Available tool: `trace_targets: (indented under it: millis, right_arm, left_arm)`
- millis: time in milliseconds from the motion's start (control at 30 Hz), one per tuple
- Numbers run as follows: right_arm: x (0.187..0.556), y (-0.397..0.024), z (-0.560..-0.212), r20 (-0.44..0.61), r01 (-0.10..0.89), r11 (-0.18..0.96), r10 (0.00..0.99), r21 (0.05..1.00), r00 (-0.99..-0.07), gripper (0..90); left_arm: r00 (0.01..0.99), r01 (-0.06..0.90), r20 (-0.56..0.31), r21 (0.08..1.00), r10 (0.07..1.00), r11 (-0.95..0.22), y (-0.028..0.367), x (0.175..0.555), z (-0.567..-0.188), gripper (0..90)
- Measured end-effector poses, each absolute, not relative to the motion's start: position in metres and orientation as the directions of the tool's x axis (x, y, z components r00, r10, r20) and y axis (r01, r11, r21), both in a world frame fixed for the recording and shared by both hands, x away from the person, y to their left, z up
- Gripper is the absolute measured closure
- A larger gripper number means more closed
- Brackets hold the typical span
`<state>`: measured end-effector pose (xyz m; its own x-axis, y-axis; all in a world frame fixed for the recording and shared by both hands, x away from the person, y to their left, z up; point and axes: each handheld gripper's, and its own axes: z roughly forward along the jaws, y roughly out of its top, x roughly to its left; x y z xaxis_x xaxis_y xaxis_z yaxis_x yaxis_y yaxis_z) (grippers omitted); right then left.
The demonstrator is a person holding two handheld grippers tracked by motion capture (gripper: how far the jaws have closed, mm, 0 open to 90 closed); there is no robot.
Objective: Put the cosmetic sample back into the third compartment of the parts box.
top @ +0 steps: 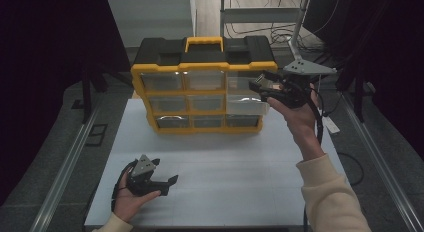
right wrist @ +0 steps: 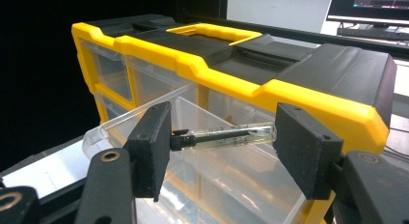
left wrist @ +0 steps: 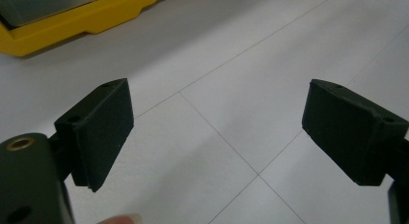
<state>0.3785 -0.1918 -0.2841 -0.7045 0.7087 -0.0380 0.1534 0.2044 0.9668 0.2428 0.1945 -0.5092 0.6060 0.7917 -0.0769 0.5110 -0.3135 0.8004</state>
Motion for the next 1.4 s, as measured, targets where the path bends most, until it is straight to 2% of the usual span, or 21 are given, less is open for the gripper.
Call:
trace_targets:
  millis: [100,200,967,1400]
  right_arm:
    - [0.38,-0.19,-0.285,-0.048,0.147,0.213,0.706,0.966,-0.707,23.5]
    - [0.379,-0.192,-0.285,-0.036,0.158,0.211,0.698,0.965,-0.715,18.9]
    - [0.339,-0.236,-0.294,-0.015,0.143,0.175,0.682,0.974,-0.731,18.1]
    - [0.32,-0.26,-0.328,0.021,0.194,0.179,0.682,0.965,-0.731,18.6]
  left_arm:
    - [0.606,0.512,-0.076,0.799,0.791,-0.316,0.194,0.243,-0.509,11.6]
    - [0.606,0.512,-0.077,0.799,0.792,-0.315,0.195,0.243,-0.509,11.6]
    - [0.604,0.511,-0.077,0.801,0.793,-0.311,0.195,0.242,-0.509,11.5]
    - [0.604,0.51,-0.077,0.803,0.793,-0.31,0.195,0.243,-0.508,11.5]
